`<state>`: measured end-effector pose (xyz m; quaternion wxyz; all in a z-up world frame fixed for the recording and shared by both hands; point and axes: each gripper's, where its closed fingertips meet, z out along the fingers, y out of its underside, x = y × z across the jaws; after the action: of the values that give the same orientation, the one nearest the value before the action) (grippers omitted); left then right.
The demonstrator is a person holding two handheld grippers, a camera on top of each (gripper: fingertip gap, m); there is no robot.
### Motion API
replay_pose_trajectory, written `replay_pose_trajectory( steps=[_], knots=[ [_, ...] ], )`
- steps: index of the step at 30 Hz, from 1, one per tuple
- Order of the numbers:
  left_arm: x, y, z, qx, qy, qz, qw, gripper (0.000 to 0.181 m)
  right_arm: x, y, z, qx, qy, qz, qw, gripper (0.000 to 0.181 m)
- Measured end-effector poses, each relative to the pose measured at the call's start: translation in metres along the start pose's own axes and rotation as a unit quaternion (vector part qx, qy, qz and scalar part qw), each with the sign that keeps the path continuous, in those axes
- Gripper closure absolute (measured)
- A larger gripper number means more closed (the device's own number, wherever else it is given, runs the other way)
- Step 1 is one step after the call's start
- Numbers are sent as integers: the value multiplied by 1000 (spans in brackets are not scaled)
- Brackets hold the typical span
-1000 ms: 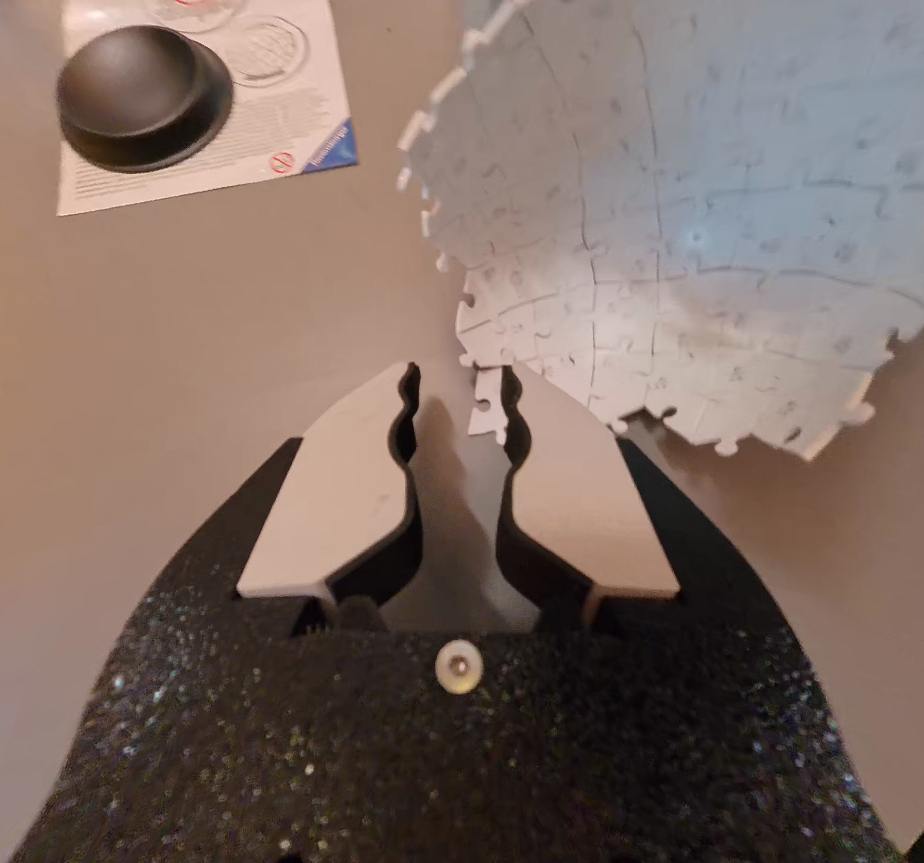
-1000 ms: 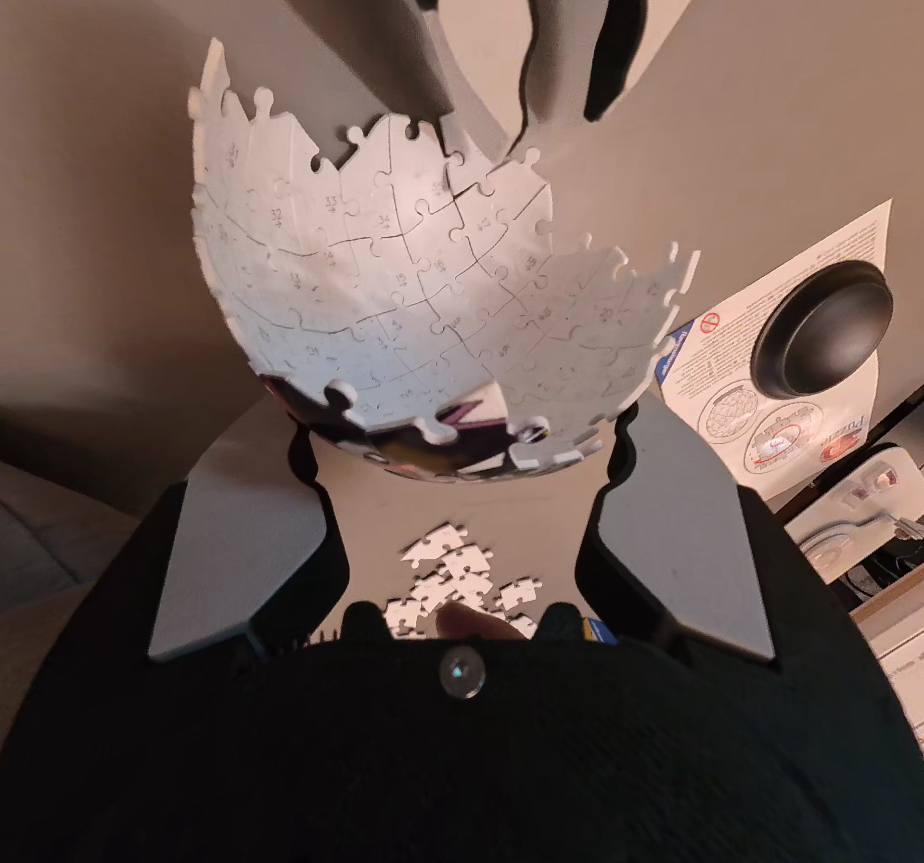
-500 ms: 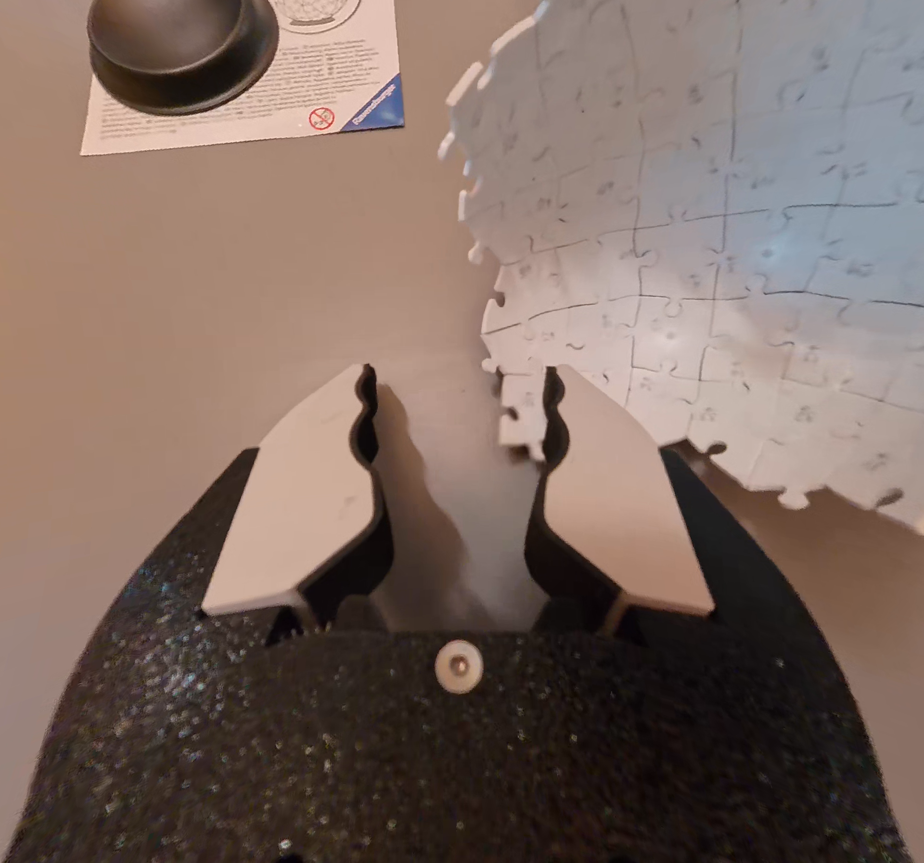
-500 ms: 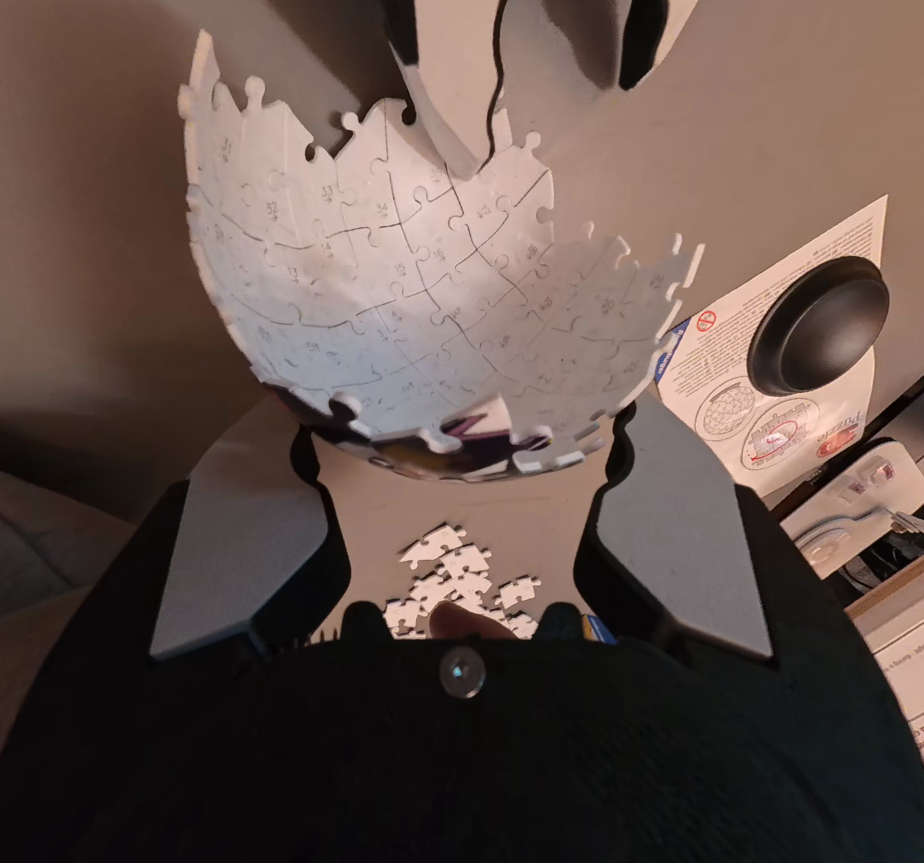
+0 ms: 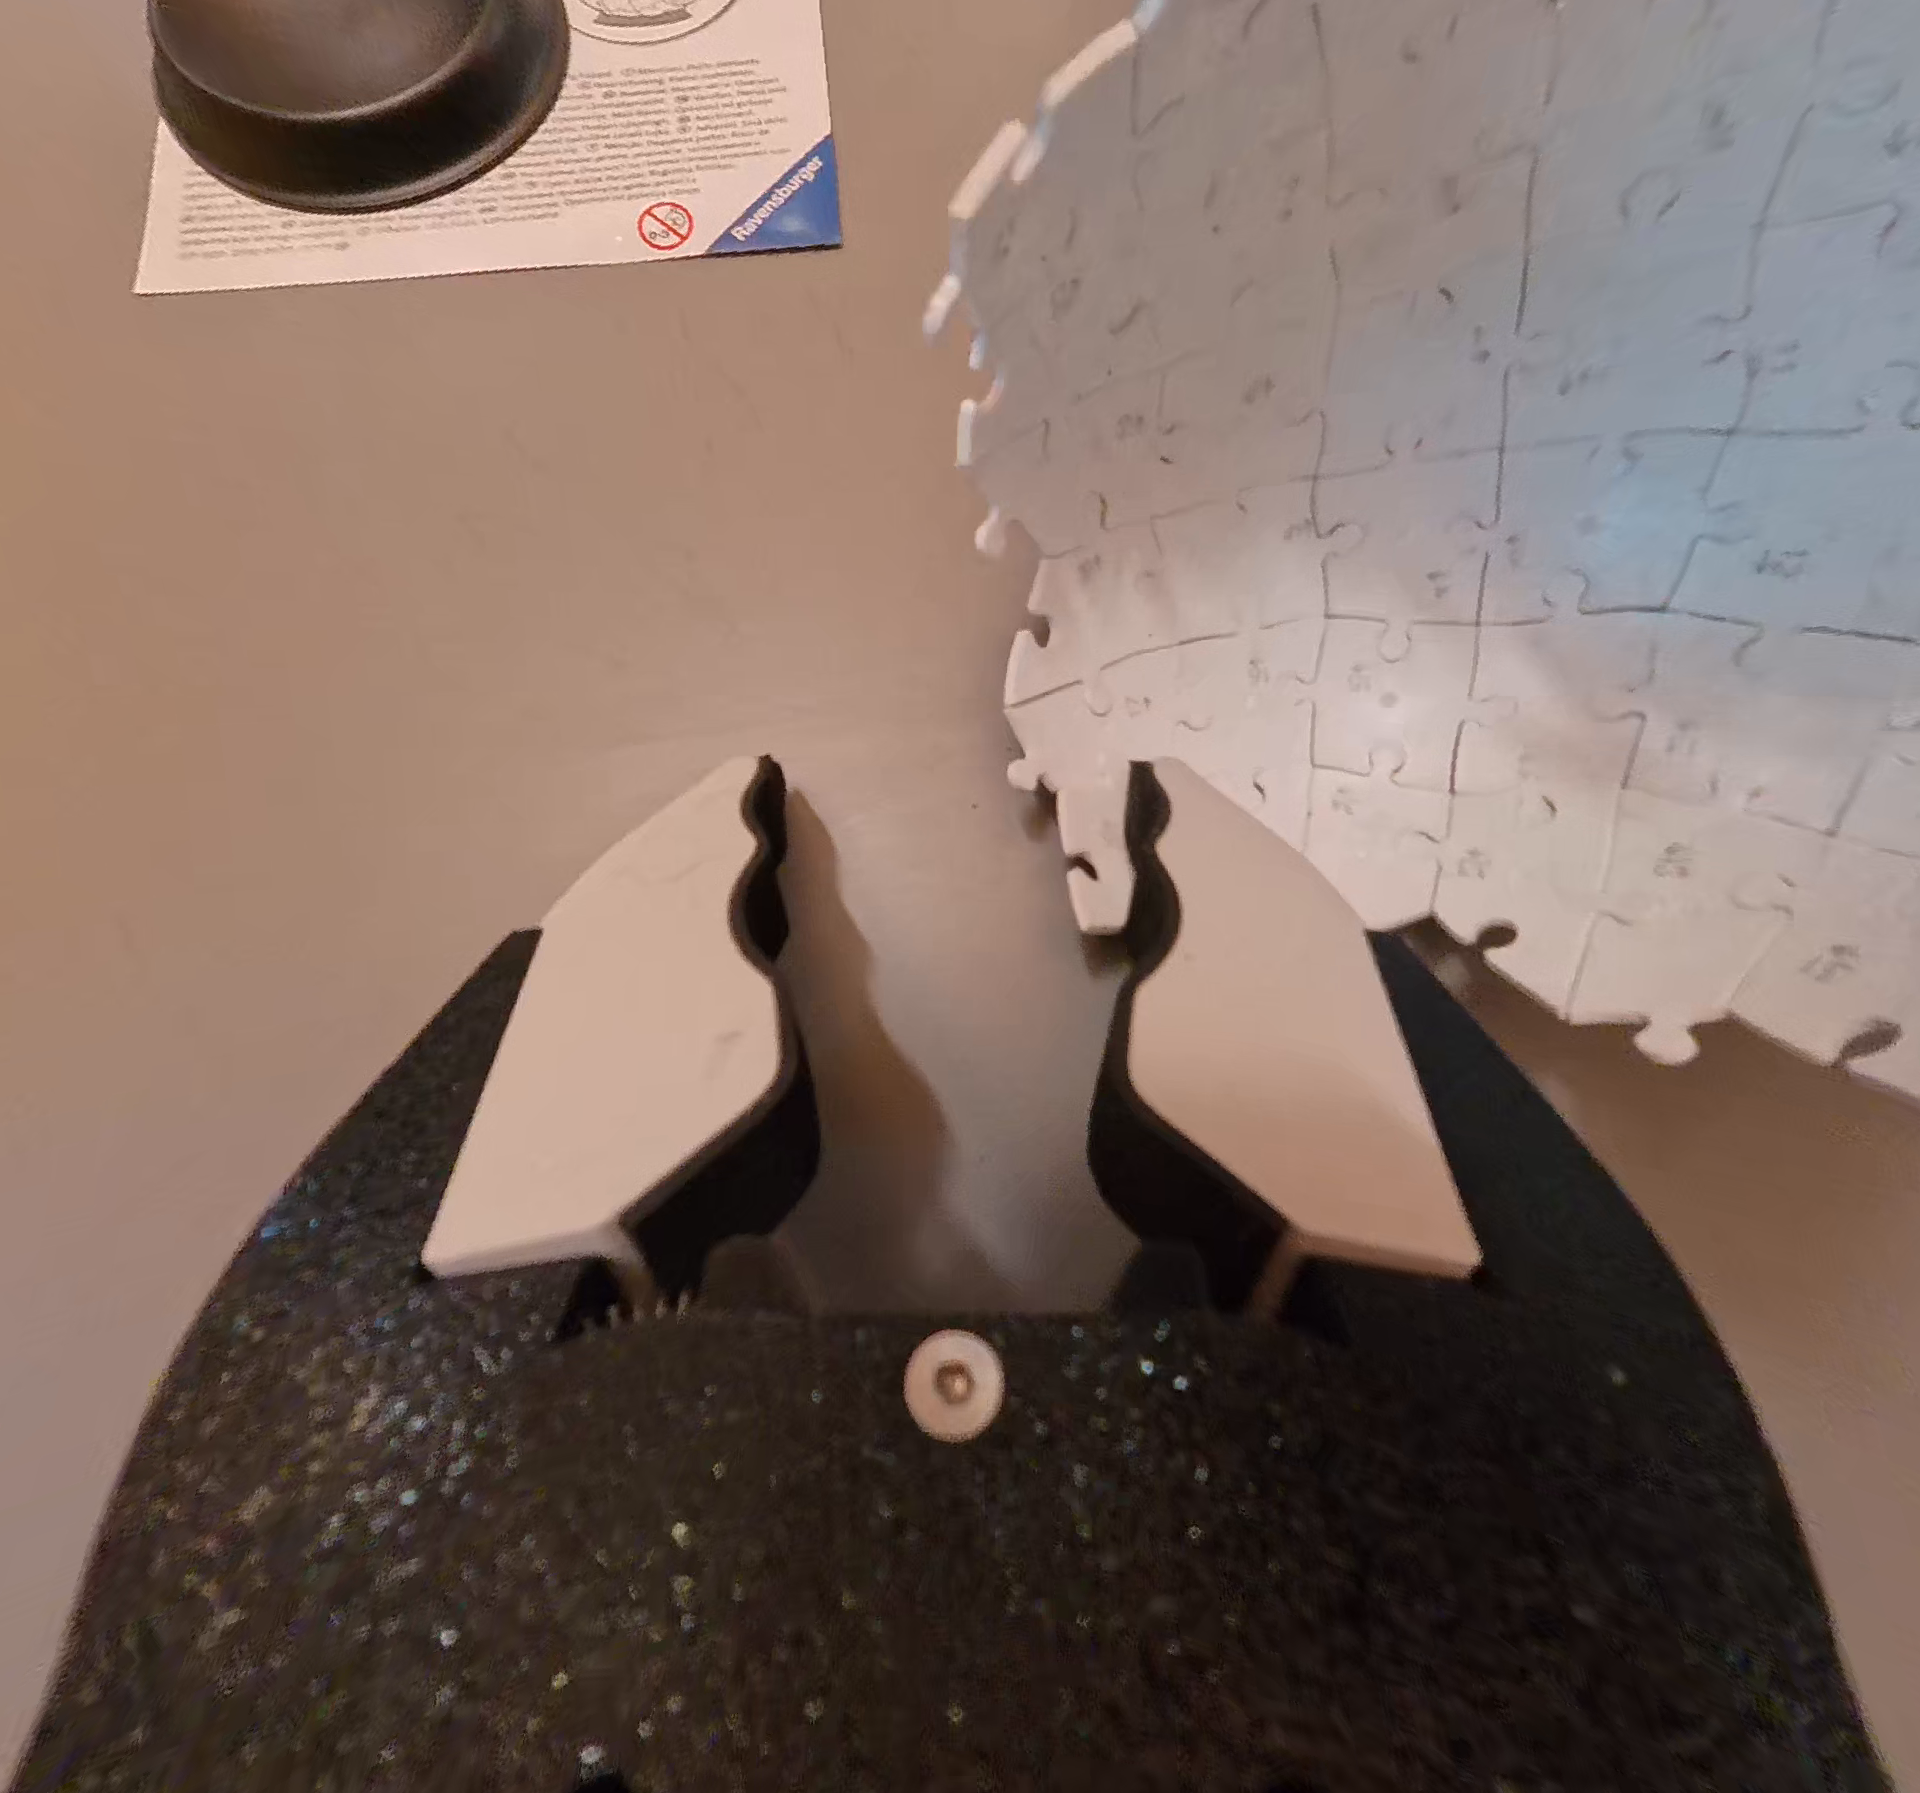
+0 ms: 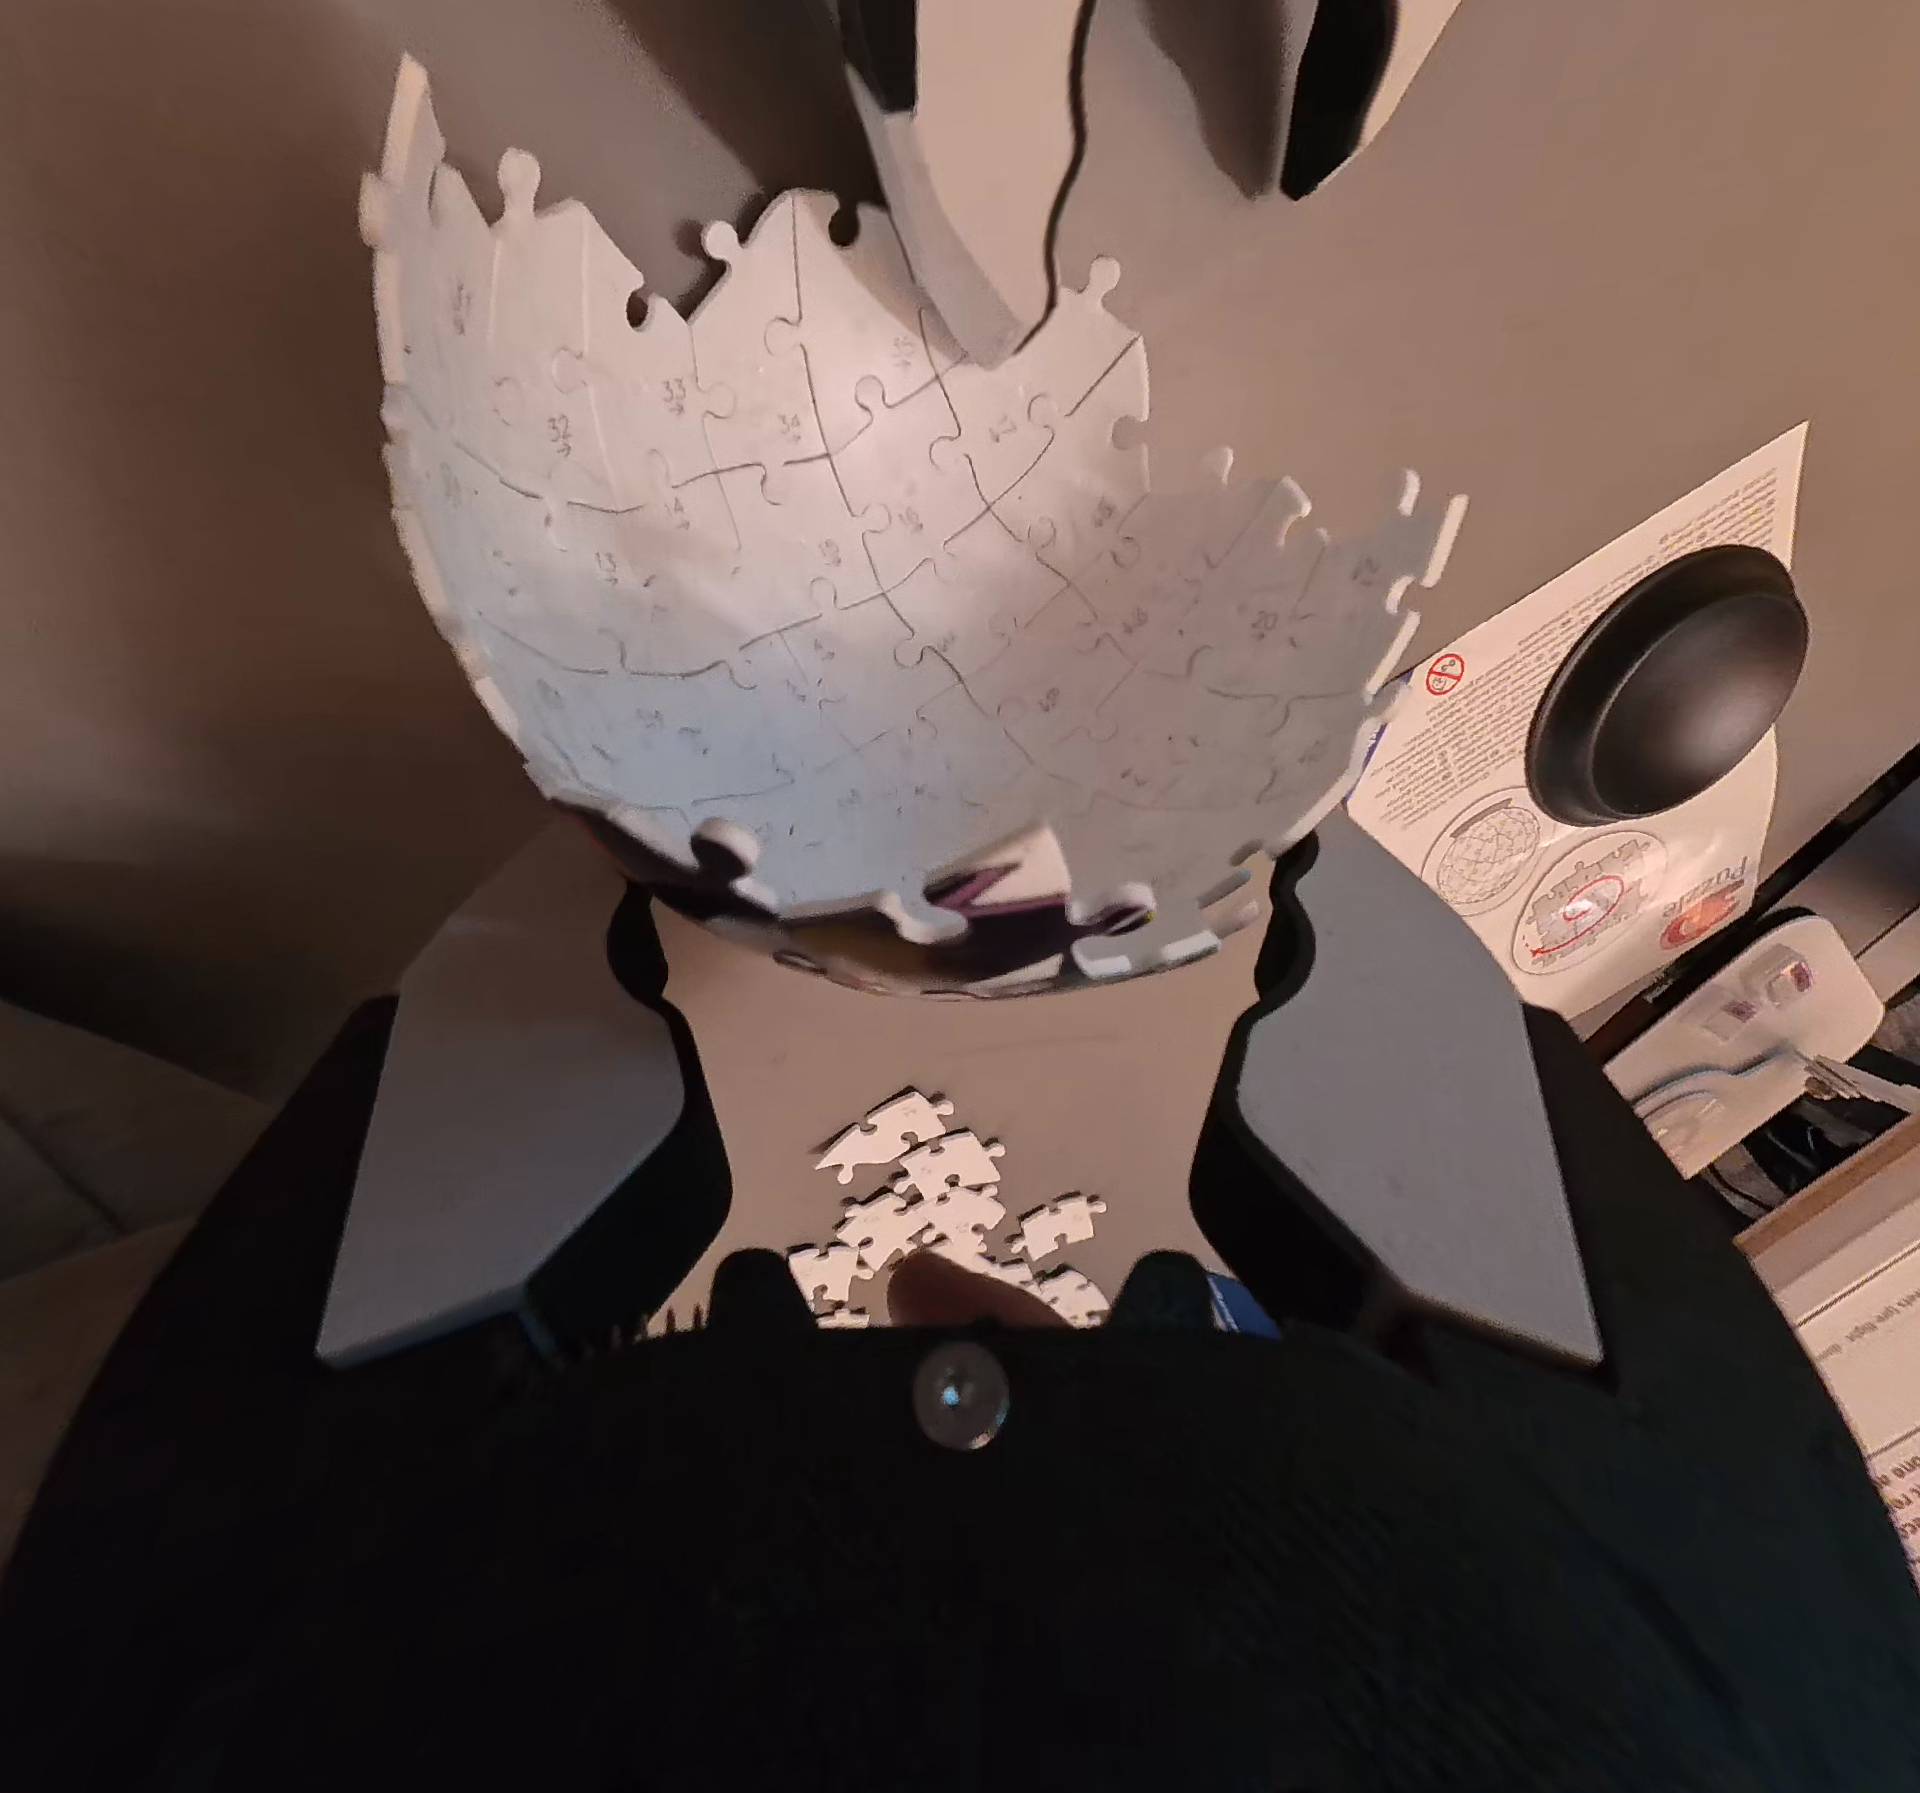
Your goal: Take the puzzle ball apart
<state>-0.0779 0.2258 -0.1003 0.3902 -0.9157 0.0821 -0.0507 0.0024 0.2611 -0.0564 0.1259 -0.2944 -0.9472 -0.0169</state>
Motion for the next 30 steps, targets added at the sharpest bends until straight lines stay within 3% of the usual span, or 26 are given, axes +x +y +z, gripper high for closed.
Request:
replay_pose_trajectory(
  steps=[1,30],
  knots=[
    [-1,-2,-2,7,2,-9,1000,121,0,0,0,0,0,1,1000,67],
    [-7,-1,-10,-19,-36,23,999,126,1,-2,2,-5,3,-1,1000,70]
  ],
)
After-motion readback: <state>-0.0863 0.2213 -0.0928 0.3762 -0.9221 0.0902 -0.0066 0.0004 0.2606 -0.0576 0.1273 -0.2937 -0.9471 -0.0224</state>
